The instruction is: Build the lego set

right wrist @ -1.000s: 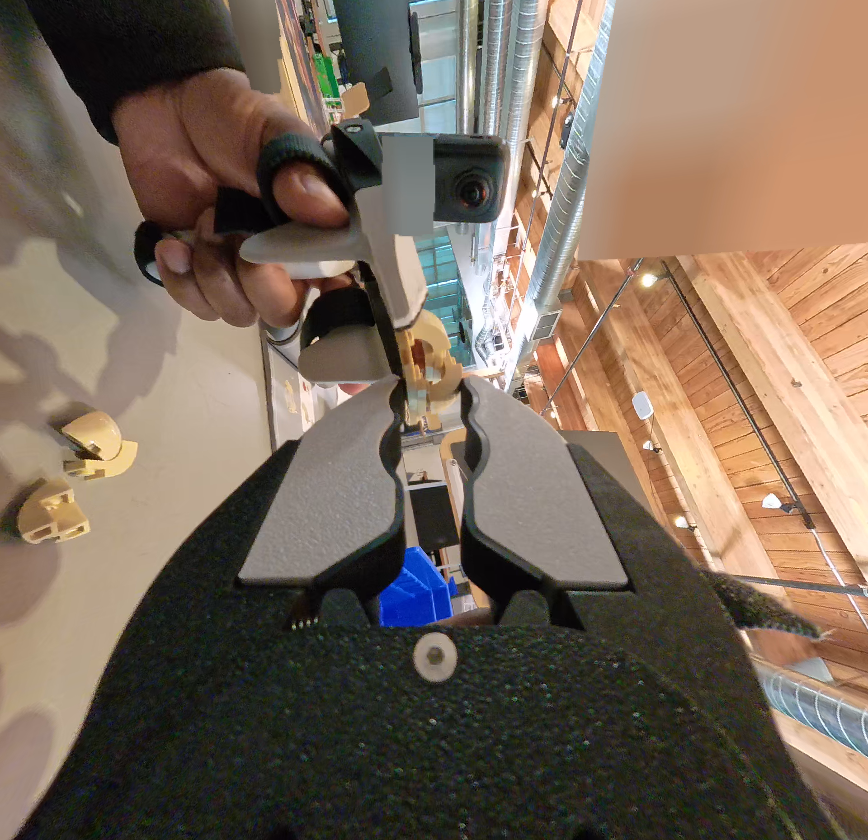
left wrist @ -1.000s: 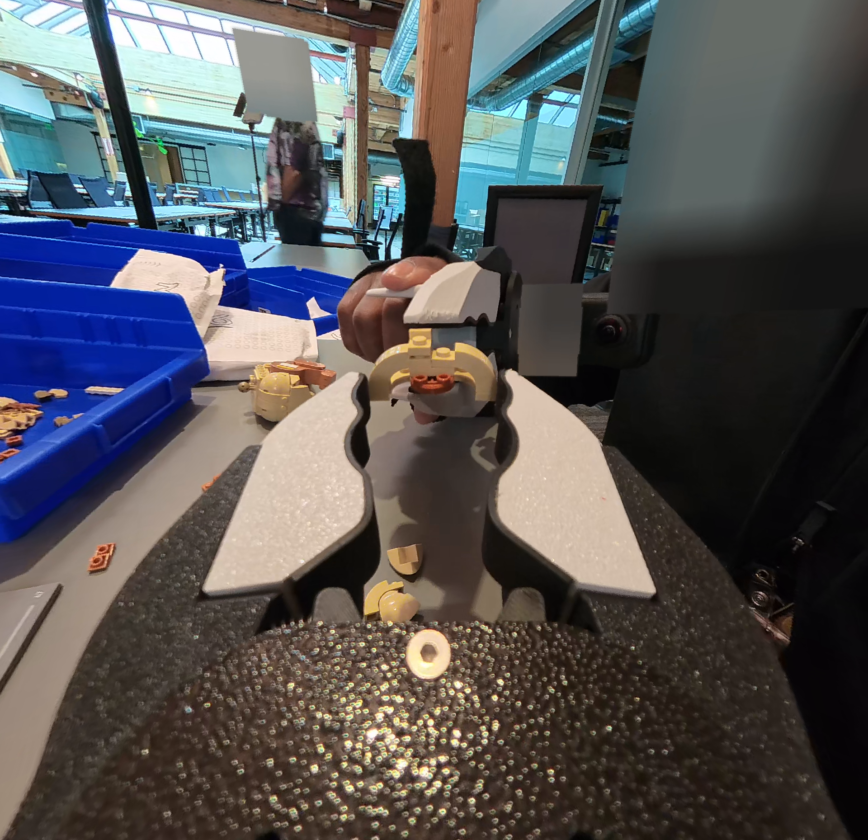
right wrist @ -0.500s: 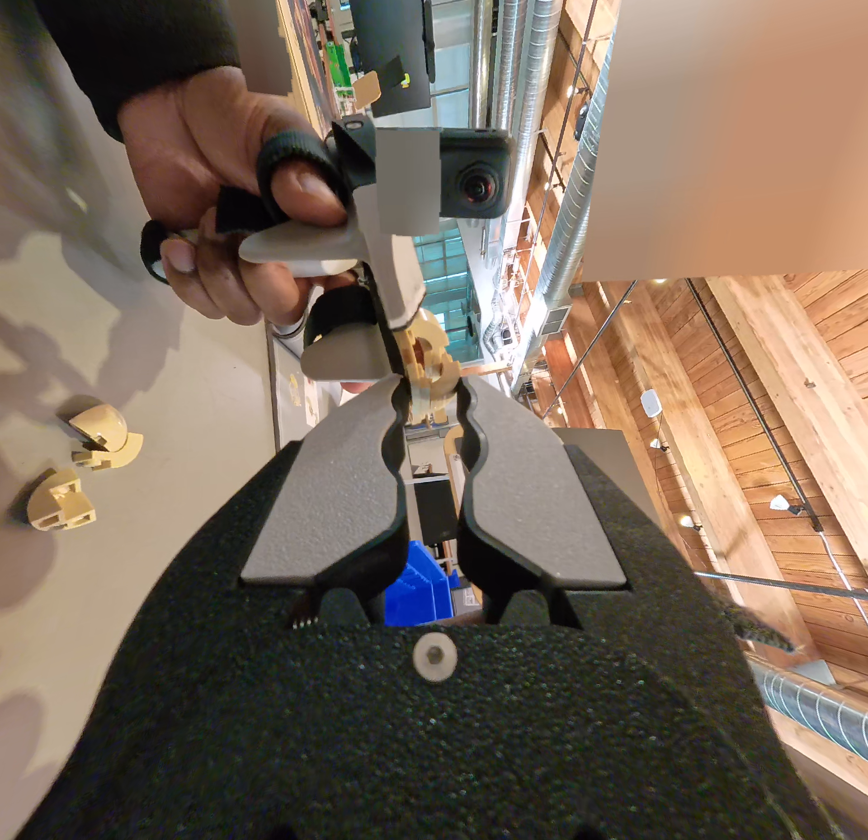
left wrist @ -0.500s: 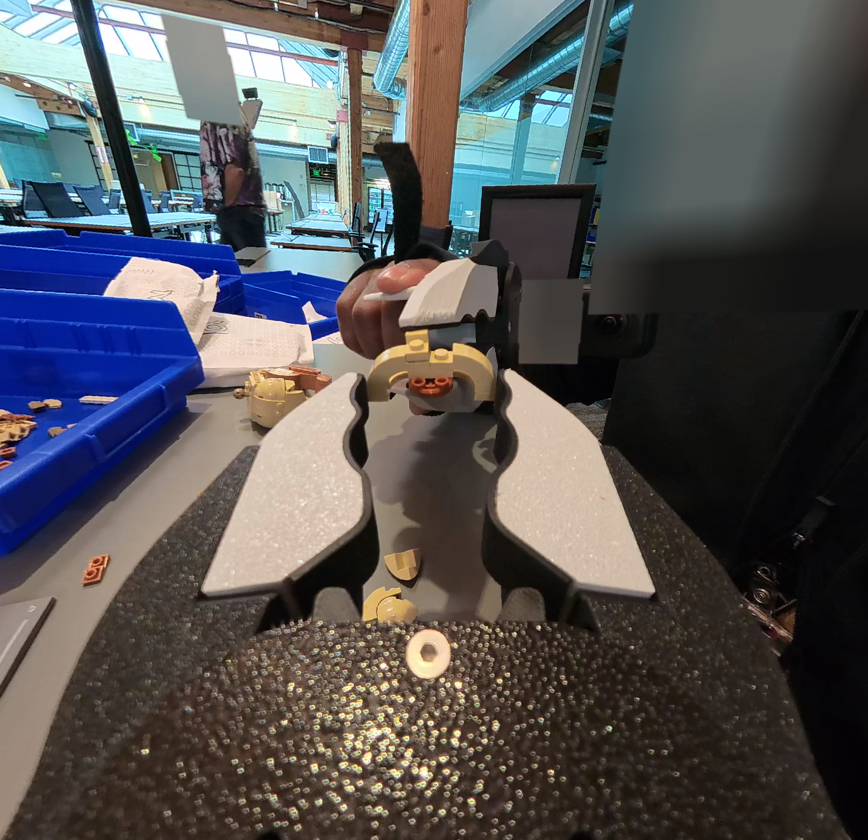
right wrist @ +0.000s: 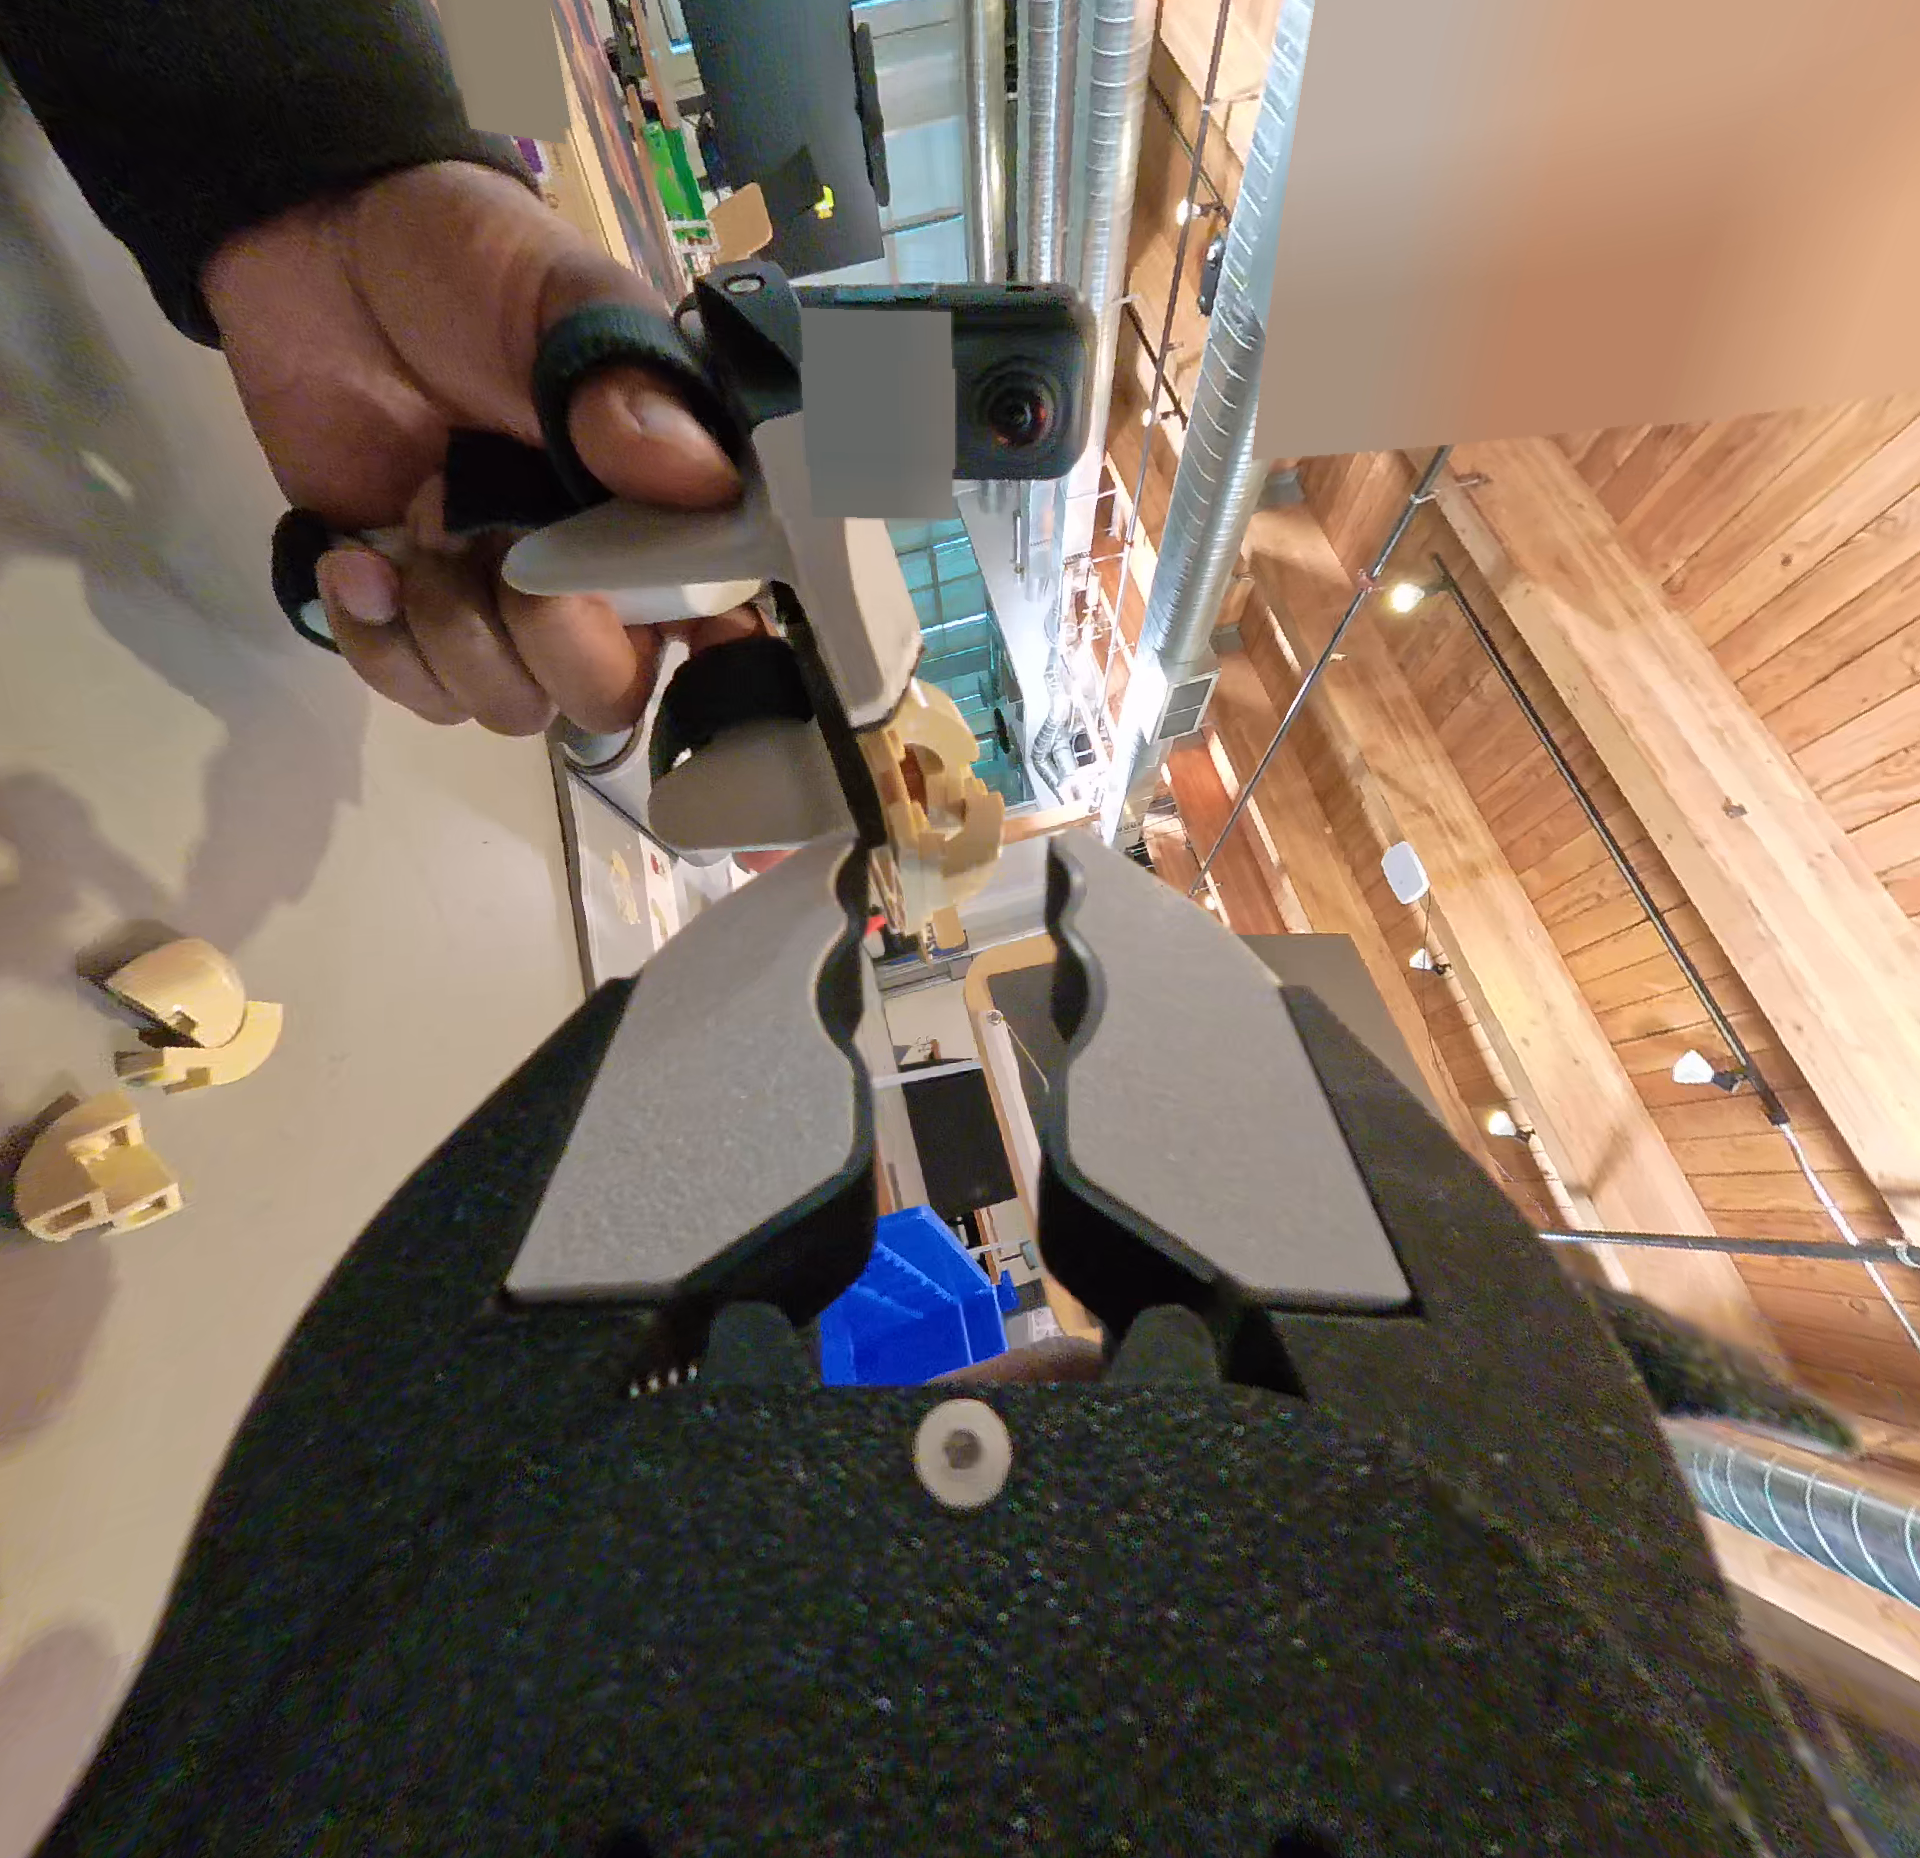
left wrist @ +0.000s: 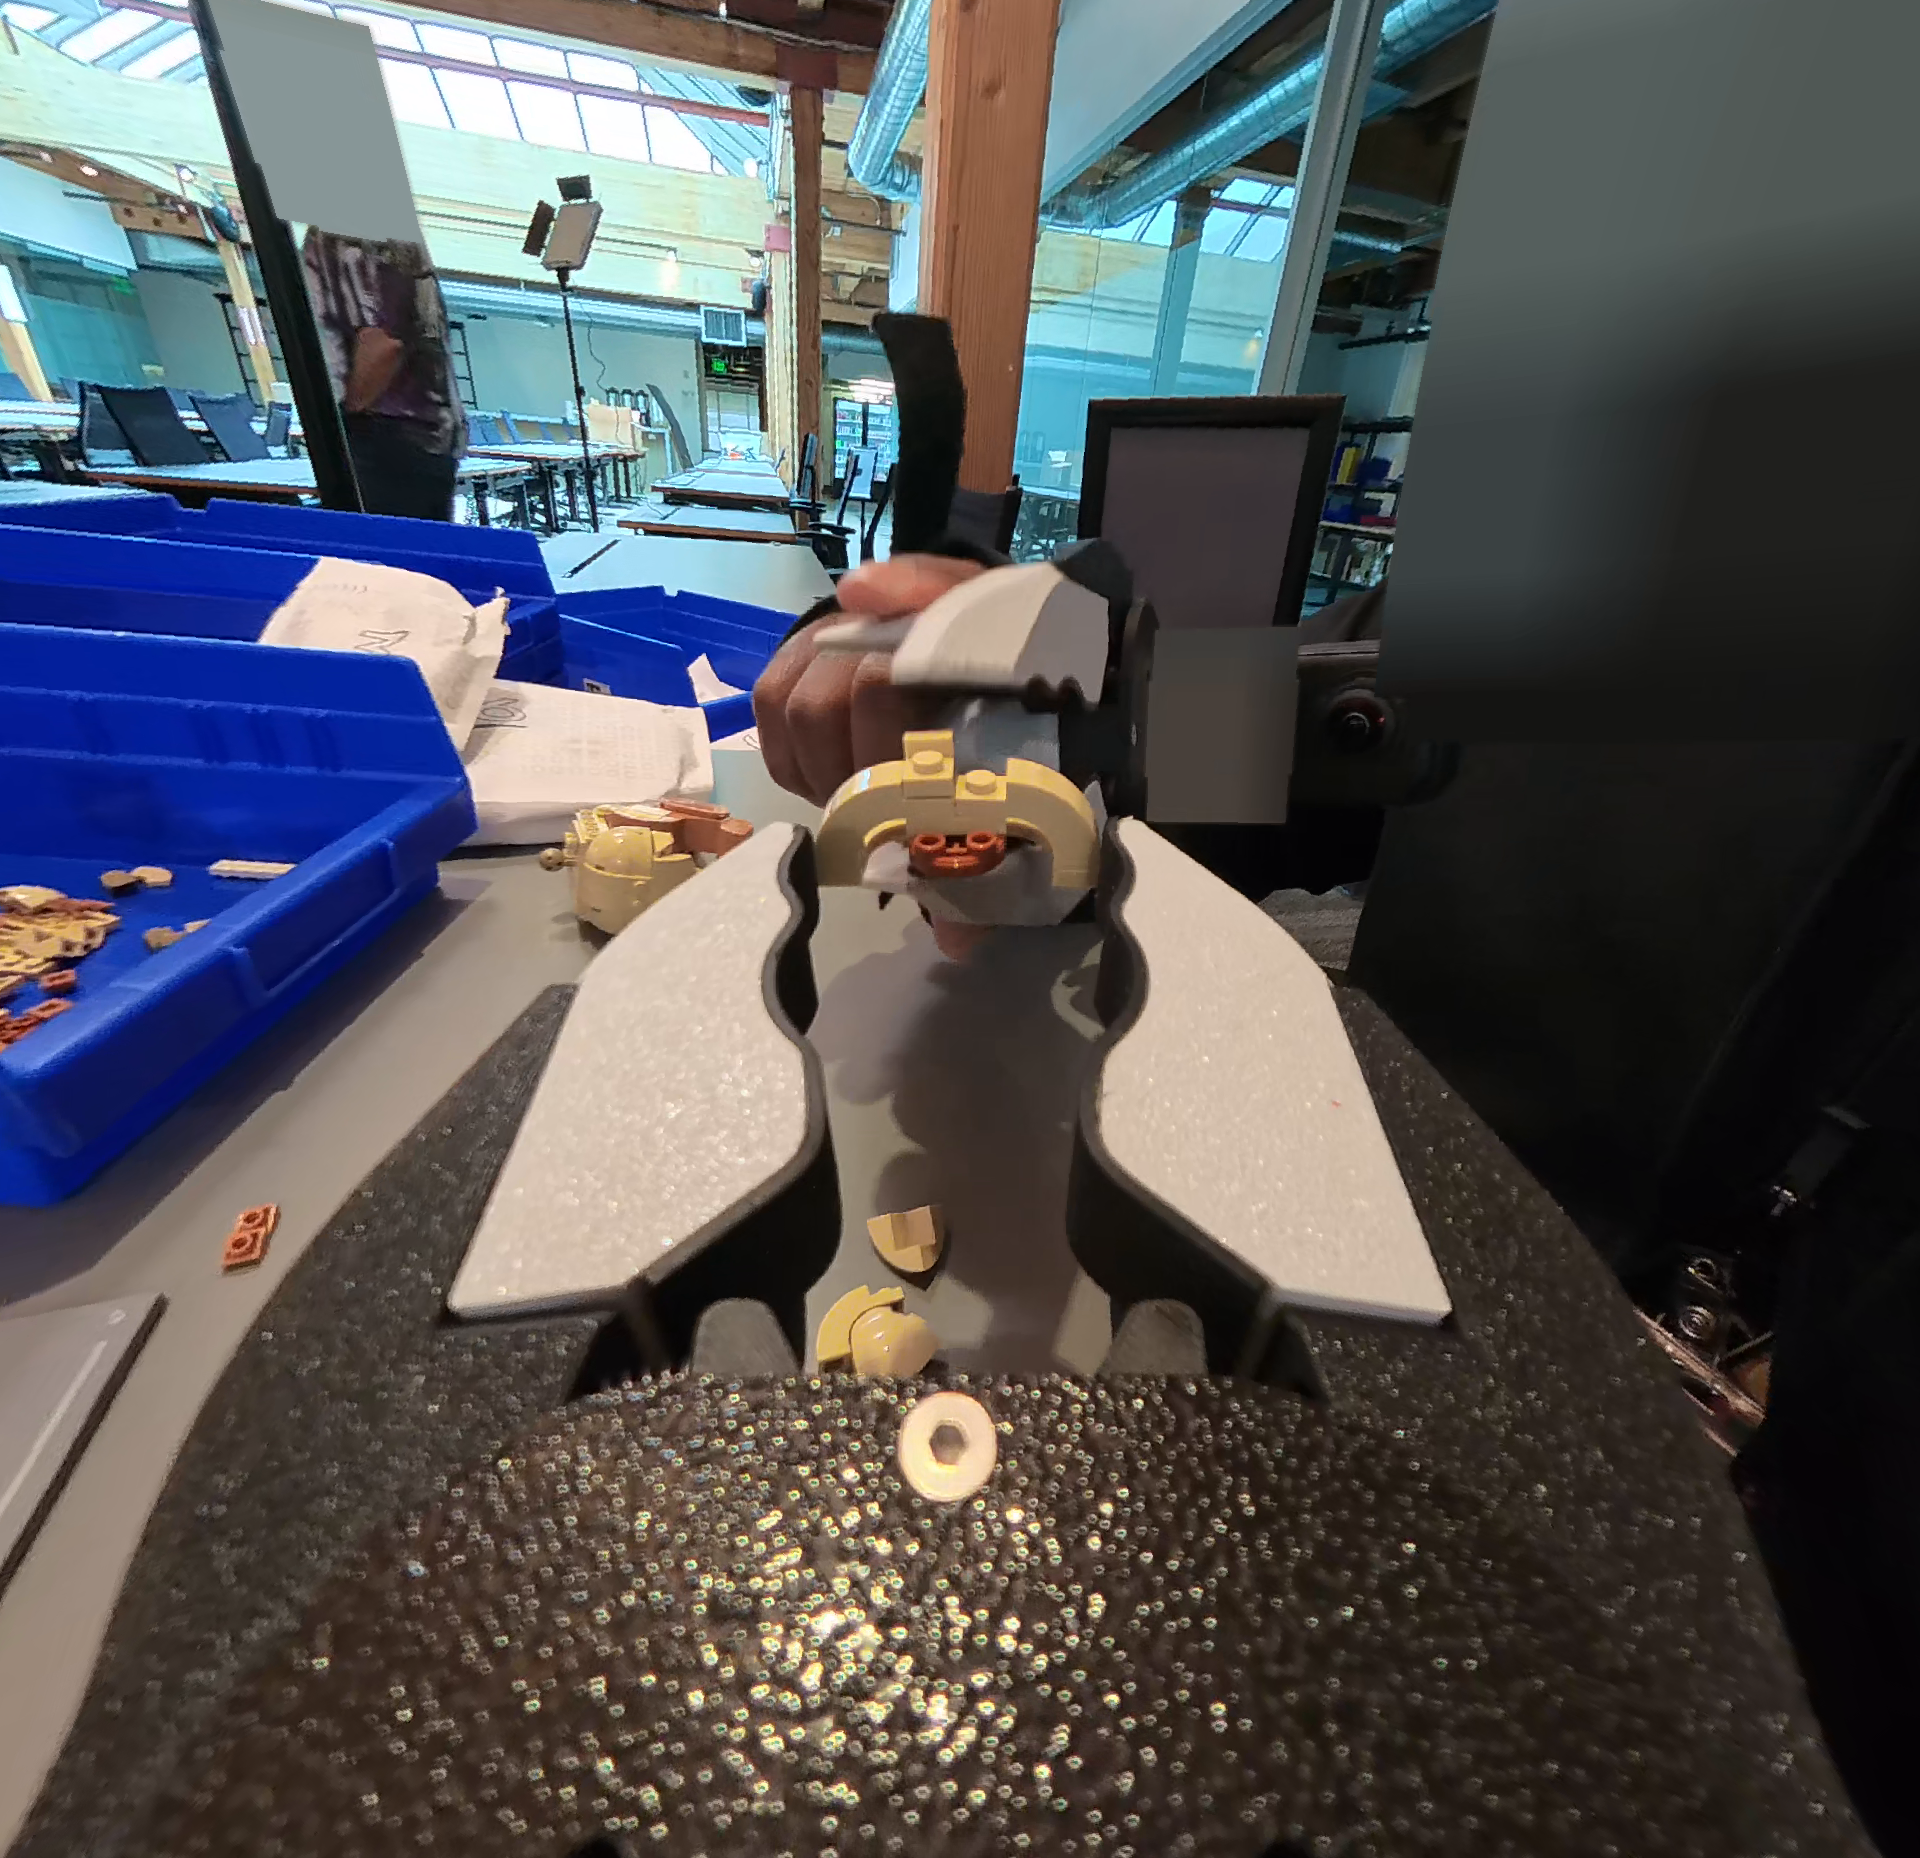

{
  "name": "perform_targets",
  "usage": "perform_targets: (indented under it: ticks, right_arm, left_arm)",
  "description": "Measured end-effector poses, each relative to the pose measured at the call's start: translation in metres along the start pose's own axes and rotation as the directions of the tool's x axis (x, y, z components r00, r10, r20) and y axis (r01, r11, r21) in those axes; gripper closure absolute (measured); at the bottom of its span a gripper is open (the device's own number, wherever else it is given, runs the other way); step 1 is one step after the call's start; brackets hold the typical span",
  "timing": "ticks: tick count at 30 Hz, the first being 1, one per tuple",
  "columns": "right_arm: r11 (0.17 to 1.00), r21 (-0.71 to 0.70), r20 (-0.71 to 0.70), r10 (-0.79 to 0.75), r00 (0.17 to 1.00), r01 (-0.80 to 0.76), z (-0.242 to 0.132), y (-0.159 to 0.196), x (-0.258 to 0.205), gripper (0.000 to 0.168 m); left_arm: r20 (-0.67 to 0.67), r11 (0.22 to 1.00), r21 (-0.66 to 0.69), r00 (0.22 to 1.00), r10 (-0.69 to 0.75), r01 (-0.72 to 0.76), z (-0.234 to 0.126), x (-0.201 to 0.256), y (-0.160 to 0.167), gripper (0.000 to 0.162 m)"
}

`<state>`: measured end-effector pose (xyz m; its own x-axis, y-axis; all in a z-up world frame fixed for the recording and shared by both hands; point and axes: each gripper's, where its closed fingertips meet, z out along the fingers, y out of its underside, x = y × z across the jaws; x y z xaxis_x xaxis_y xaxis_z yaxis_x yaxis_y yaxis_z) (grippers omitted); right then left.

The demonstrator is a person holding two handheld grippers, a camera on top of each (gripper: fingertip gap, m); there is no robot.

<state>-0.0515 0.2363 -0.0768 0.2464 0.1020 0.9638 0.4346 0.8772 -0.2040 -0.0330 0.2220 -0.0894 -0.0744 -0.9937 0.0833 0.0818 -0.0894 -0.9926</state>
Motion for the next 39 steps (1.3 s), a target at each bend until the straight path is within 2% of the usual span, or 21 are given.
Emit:
perform_targets:
  ticks: [5,8,11,15,18,32,35,37,39]
  right_arm:
    - [0.997,0.033,0.071,0.066,0.995,-0.069,0.001,-0.005,-0.007,0.116]
    - [0.996,0.039,0.113,0.074,0.991,-0.079,0.002,-0.008,-0.013,0.110]
    - [0.995,0.051,0.132,0.073,0.989,-0.080,0.001,-0.011,-0.017,0.114]
    - [0.996,0.064,0.134,0.061,0.989,-0.070,0.000,-0.012,-0.020,0.144]
    - [0.996,0.066,0.134,0.056,0.989,-0.066,-0.001,-0.012,-0.017,0.146]
    - [0.996,0.021,0.166,0.083,0.983,-0.087,-0.002,-0.010,-0.018,0.147]
    - [0.993,0.027,0.116,0.115,0.987,-0.119,0.000,-0.007,-0.015,0.146]
    - [0.994,-0.010,0.090,0.113,0.989,-0.113,0.004,-0.001,-0.017,0.141]
    - [0.994,-0.061,0.103,0.101,0.990,-0.095,0.006,0.007,-0.023,0.123]
  left_arm:
    - [-0.034,0.999,-0.019,0.999,-0.033,0.032,-0.003,0.003,0.004,0.111]
    - [-0.051,0.998,-0.057,0.998,-0.025,0.023,-0.001,0.007,0.009,0.111]
    - [-0.074,0.996,-0.087,0.997,-0.031,0.024,0.001,0.010,0.012,0.111]
    - [-0.086,0.993,-0.113,0.995,-0.041,0.031,0.002,0.013,0.016,0.111]
    - [-0.094,0.993,-0.107,0.994,-0.054,0.044,0.004,0.014,0.016,0.111]
    - [-0.108,0.991,-0.107,0.990,-0.090,0.078,0.006,0.014,0.018,0.111]
    - [-0.078,0.993,-0.094,0.994,-0.081,0.073,0.006,0.010,0.014,0.111]
    - [-0.006,0.992,-0.119,0.999,-0.032,0.031,0.004,0.001,0.015,0.111]
    - [0.072,0.989,-0.146,0.996,0.043,-0.033,0.002,-0.005,0.014,0.111]
